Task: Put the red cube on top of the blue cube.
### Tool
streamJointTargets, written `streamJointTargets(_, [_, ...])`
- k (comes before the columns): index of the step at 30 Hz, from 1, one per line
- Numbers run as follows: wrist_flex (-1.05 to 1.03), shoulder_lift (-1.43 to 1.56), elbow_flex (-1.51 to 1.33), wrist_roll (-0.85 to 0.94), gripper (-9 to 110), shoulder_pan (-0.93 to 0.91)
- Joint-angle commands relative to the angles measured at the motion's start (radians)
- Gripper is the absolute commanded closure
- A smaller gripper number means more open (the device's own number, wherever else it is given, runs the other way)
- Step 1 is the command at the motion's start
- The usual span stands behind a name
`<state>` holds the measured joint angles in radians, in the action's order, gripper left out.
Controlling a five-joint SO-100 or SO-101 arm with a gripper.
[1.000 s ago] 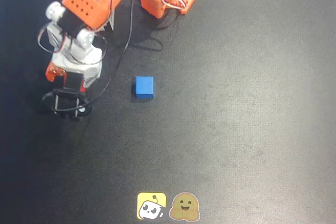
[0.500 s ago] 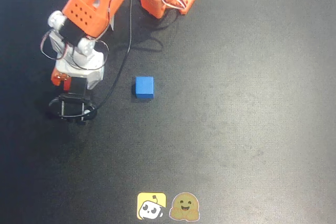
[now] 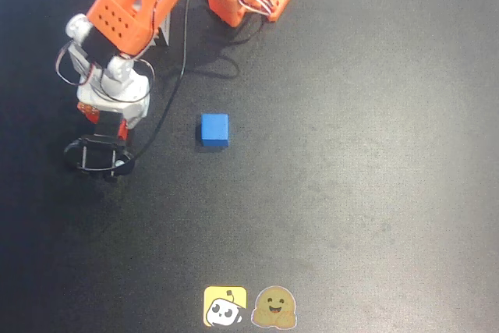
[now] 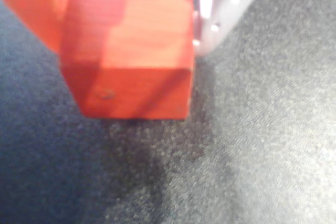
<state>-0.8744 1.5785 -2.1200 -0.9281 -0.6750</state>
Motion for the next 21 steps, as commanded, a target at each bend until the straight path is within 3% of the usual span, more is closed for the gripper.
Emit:
streamJointTargets(1, [-0.009,0.029,0.008,-0.011,93,-0.014])
streamJointTargets(21, [-0.245,0.164,0.176,-0.189,93,0.043])
